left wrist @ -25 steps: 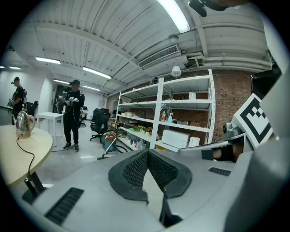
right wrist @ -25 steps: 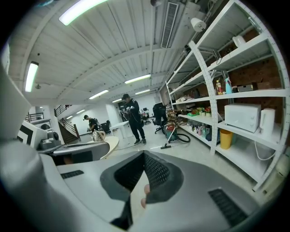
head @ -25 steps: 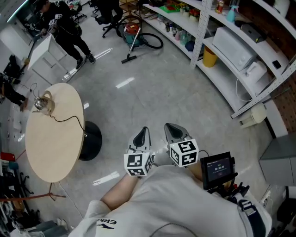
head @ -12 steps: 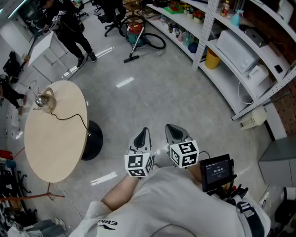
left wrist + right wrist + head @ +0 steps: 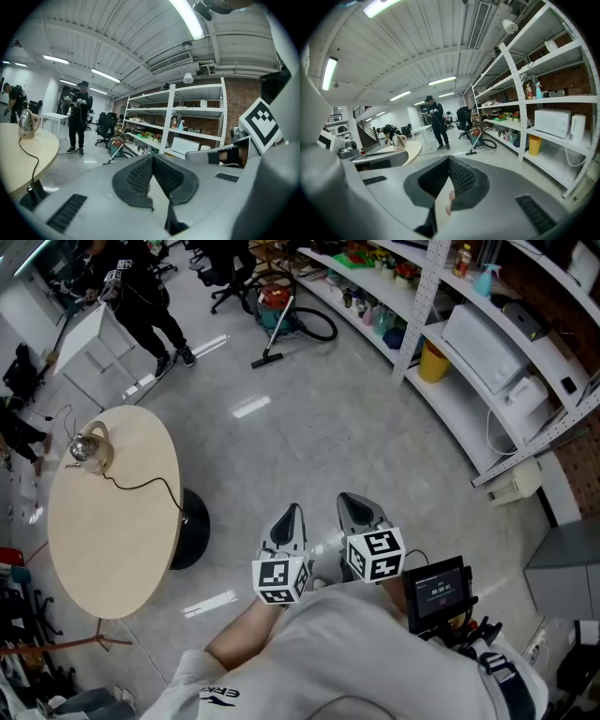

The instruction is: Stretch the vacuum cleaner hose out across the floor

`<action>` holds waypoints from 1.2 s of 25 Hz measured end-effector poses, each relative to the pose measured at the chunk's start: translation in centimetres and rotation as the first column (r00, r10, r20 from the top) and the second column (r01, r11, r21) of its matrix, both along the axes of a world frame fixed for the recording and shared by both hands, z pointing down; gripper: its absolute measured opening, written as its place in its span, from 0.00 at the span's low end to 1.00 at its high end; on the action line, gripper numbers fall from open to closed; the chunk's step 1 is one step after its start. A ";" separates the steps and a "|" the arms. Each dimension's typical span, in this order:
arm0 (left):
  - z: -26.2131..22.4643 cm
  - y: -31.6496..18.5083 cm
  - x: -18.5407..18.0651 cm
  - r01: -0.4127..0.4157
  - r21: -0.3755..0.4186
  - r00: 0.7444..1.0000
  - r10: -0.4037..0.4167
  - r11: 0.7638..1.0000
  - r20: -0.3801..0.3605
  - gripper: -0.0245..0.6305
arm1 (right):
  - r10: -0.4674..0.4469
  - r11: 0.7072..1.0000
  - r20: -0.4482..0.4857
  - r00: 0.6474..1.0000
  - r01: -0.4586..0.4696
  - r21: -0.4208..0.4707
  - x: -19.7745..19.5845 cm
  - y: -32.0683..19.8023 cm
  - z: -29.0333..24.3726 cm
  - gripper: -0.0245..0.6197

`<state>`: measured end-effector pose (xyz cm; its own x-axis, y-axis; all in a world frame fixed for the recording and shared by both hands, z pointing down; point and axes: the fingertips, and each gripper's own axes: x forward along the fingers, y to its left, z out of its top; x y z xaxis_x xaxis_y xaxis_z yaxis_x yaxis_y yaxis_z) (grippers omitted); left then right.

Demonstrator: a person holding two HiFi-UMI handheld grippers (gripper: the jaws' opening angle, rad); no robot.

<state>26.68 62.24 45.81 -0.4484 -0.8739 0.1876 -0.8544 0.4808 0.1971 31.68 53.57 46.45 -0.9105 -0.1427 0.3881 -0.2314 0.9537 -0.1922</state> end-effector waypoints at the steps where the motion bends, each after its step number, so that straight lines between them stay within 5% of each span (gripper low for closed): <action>1: 0.1 -0.6 -0.4 -0.002 0.000 1.000 0.002 1.000 -0.001 0.04 | 0.001 1.000 0.004 1.000 -0.001 0.000 -0.5 -0.6 0.0 0.03; 20: 0.0 -20.1 -11.4 0.001 -0.043 1.000 -0.002 0.999 -0.028 0.04 | -0.051 0.998 0.022 0.998 0.052 -0.034 -12.3 -19.5 -0.2 0.03; 30: 0.3 -25.2 -17.2 0.052 -0.060 0.997 -0.055 0.997 -0.045 0.04 | -0.069 0.996 0.005 0.998 0.069 -0.062 -17.8 -24.9 0.6 0.03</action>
